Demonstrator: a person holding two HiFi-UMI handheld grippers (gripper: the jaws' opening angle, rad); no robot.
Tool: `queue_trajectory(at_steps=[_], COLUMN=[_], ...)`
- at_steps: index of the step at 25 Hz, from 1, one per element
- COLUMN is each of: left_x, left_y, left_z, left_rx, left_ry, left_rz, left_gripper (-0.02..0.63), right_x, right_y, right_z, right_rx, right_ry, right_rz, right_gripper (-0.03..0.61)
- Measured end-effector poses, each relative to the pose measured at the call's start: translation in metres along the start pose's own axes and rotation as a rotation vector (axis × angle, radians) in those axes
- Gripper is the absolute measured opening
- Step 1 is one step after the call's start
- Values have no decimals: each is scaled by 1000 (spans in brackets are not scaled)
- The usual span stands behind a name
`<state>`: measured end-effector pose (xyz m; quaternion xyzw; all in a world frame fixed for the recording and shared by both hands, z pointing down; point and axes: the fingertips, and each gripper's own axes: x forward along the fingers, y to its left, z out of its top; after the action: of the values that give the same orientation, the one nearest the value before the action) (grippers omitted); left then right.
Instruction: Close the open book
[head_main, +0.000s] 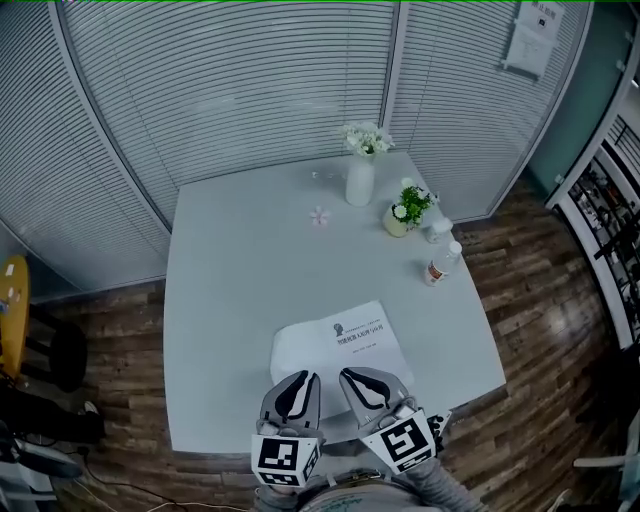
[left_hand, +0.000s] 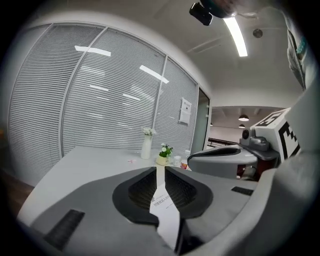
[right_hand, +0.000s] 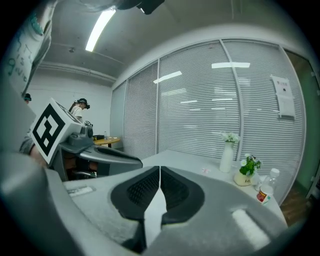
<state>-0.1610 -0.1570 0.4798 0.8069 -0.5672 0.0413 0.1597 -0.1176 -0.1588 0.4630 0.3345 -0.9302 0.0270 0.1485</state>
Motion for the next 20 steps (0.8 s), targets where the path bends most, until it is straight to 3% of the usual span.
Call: queue_trajectory(at_steps=[13,20], left_x=[-1,-6], left_y=[51,84], left_z=[-68,-116], left_rx=[-35,-94], left_ry=[161,273], left_rz=[107,176], left_gripper=[74,109], right_x=[11,19], right_y=[-2,-2], right_z=[-14,-15], right_rx=[8,24], right_ry=[45,76], right_rz=[22,20], right_gripper=[8,8])
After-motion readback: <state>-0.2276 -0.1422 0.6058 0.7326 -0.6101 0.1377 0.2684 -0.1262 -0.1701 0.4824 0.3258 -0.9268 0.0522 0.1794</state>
